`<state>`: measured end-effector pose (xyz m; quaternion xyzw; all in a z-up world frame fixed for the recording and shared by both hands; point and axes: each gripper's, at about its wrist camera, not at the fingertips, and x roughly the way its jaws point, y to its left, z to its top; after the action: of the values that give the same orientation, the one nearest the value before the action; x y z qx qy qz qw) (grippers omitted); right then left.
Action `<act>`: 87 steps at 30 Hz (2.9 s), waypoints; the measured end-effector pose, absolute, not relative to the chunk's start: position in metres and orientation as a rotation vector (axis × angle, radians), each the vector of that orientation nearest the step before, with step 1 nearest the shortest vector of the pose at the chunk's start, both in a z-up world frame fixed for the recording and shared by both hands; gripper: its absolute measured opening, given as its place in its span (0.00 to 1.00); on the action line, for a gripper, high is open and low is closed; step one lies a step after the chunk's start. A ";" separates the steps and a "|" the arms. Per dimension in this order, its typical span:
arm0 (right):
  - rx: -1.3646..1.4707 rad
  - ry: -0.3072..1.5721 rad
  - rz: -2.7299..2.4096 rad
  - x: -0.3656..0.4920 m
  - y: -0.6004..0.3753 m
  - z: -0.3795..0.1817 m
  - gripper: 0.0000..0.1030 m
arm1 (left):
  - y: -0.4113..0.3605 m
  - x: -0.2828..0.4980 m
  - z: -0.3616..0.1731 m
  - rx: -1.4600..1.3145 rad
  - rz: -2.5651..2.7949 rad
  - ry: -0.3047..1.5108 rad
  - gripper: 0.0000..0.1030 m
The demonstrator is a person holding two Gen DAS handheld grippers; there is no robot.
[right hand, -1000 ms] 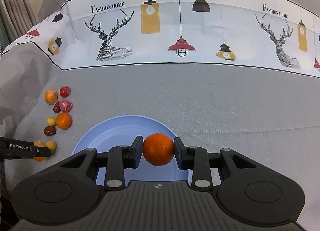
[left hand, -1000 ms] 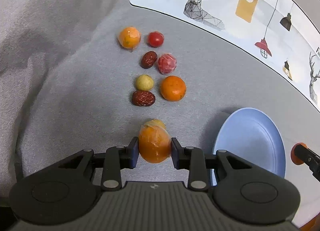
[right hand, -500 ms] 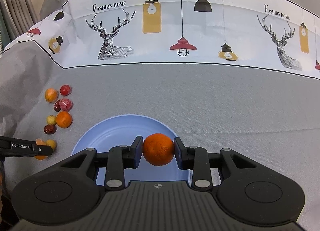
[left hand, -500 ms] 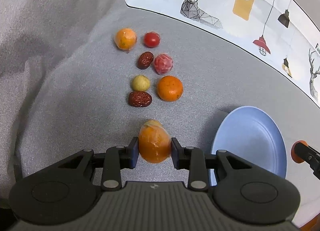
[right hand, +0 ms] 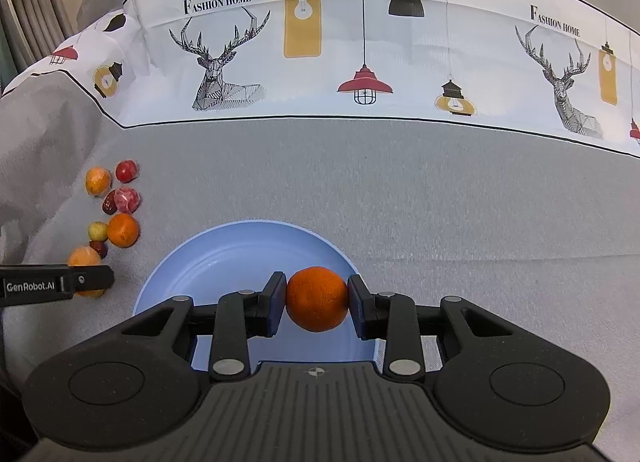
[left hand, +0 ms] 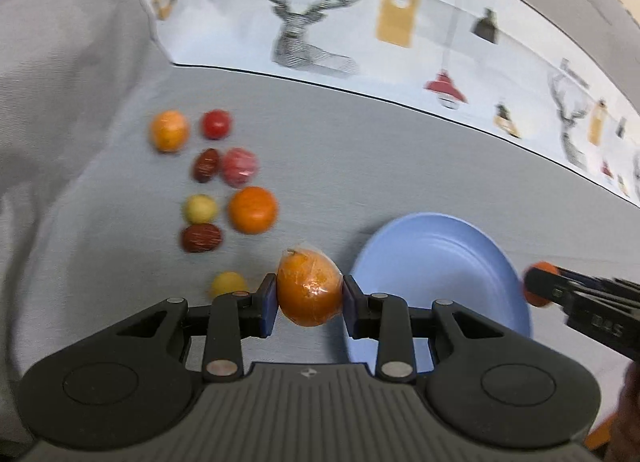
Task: Organize fruits
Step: 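Carry the bagged fruit with the left tool while the right tool carries the mandarin over the plate, then open both tools to drop the bagged fruit and mandarin onto the plate, then grasp a red date with the left tool while the right tool approaches another mandarin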
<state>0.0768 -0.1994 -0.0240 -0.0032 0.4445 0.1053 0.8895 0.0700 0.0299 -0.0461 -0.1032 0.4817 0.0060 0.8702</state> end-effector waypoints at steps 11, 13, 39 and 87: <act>-0.019 0.944 0.214 0.078 -0.197 -0.028 0.34 | 0.002 0.066 -0.047 -0.175 -0.149 0.991 0.35; -0.021 0.949 0.216 0.079 -0.197 -0.029 0.34 | -0.002 0.066 -0.048 -0.171 -0.172 0.996 0.35; -0.033 0.973 0.207 0.082 -0.195 -0.032 0.44 | -0.017 0.062 -0.053 -0.156 -0.235 1.024 0.55; 0.249 0.922 0.513 0.130 -0.077 -0.056 0.28 | 0.140 0.128 -0.066 -0.371 0.262 1.164 0.32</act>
<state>0.1301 -0.0770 -0.0558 0.1183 0.4388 0.2440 0.8567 0.1278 0.1398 -0.0657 -0.1737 0.5450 0.1227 0.8110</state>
